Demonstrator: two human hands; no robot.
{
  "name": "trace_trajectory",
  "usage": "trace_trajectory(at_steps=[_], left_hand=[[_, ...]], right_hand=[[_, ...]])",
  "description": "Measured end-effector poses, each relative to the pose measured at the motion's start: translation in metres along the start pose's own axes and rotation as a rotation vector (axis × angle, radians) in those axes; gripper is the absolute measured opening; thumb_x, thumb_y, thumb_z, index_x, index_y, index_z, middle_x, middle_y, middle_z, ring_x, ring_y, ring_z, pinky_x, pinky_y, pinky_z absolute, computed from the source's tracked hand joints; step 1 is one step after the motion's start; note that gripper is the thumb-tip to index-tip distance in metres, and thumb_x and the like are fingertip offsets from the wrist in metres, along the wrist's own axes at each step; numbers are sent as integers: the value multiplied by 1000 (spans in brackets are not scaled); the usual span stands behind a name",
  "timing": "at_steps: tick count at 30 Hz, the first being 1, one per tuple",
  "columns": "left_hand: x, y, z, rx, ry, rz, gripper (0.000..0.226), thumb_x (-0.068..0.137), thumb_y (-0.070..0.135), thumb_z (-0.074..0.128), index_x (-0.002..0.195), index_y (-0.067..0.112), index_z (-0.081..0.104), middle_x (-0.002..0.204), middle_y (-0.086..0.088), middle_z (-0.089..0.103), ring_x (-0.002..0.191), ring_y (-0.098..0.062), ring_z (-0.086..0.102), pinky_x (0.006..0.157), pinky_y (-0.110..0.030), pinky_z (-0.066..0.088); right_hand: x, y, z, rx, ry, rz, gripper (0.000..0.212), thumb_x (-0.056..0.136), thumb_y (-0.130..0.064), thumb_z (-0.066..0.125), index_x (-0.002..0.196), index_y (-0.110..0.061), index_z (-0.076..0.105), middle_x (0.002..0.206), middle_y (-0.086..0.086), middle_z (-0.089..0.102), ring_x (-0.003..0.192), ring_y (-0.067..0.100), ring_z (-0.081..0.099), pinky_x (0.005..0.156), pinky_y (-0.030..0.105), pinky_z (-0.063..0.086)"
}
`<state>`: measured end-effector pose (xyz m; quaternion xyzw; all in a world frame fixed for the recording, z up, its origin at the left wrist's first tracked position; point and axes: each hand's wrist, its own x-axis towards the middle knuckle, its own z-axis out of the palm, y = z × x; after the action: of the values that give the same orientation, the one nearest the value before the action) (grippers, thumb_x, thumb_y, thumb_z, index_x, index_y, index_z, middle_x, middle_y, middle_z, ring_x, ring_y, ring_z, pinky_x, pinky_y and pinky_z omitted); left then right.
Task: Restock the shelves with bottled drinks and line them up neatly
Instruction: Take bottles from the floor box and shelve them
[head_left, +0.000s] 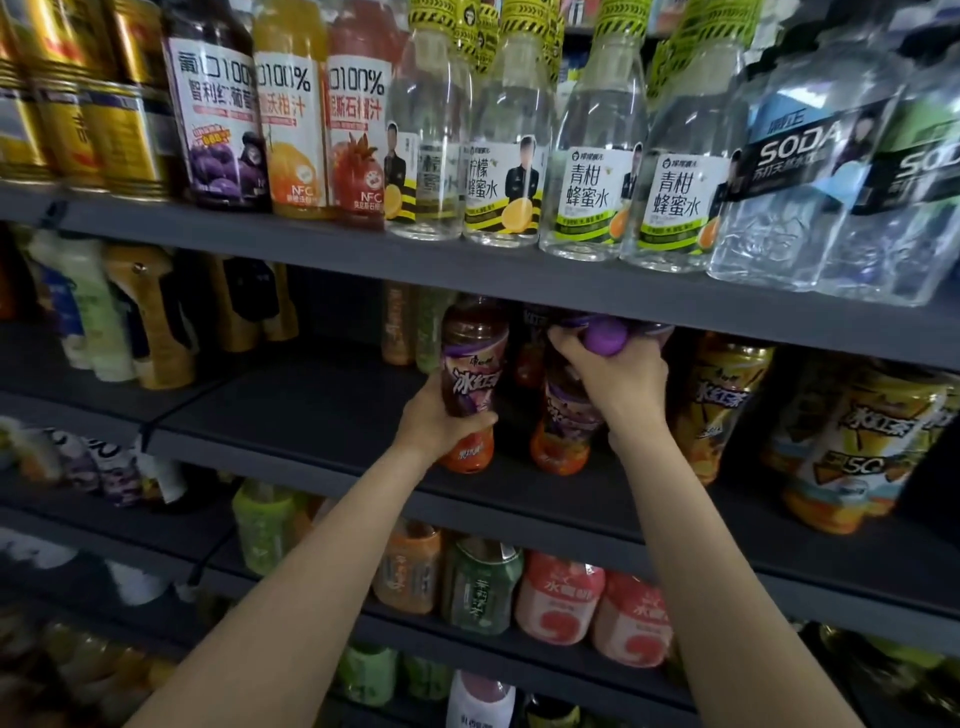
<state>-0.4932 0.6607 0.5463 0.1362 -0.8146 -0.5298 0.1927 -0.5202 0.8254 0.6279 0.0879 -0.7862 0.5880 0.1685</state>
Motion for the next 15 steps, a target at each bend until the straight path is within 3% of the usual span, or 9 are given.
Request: trace_trajectory(at_steps=[5, 8, 11, 15], left_hand=[[-11, -10, 5, 88, -7, 11, 73, 77, 19, 74, 138, 18, 34, 129, -3, 56, 124, -19, 48, 101, -26, 36], [-14, -12, 9, 47, 45, 29, 74, 79, 18, 72, 141, 18, 31, 129, -4, 56, 124, -19, 48, 102, -27, 36], [-16, -13, 12, 53, 73, 55, 73, 79, 17, 72, 140, 18, 32, 130, -4, 55, 123, -19, 48, 99, -26, 37], [-12, -17, 14, 109, 81, 65, 75, 78, 22, 73, 140, 18, 31, 129, -4, 55, 123, -21, 48, 101, -29, 37]], right_hand=[[31, 7, 29, 275, -51, 198, 74, 60, -44, 83, 122, -14, 57, 123, 3, 61, 119, 23, 53, 104, 39, 41], [37, 17, 40, 337, -16, 203, 84, 64, -43, 81, 134, -14, 45, 135, 5, 52, 127, 25, 46, 109, 39, 36], [20, 44, 45, 99, -21, 137, 79, 71, -32, 79, 135, -10, 39, 134, 10, 51, 125, 27, 47, 100, 30, 37], [-9, 89, 52, -99, -46, 102, 52, 74, -20, 78, 113, -1, 49, 116, 14, 59, 108, 28, 56, 81, 25, 40]])
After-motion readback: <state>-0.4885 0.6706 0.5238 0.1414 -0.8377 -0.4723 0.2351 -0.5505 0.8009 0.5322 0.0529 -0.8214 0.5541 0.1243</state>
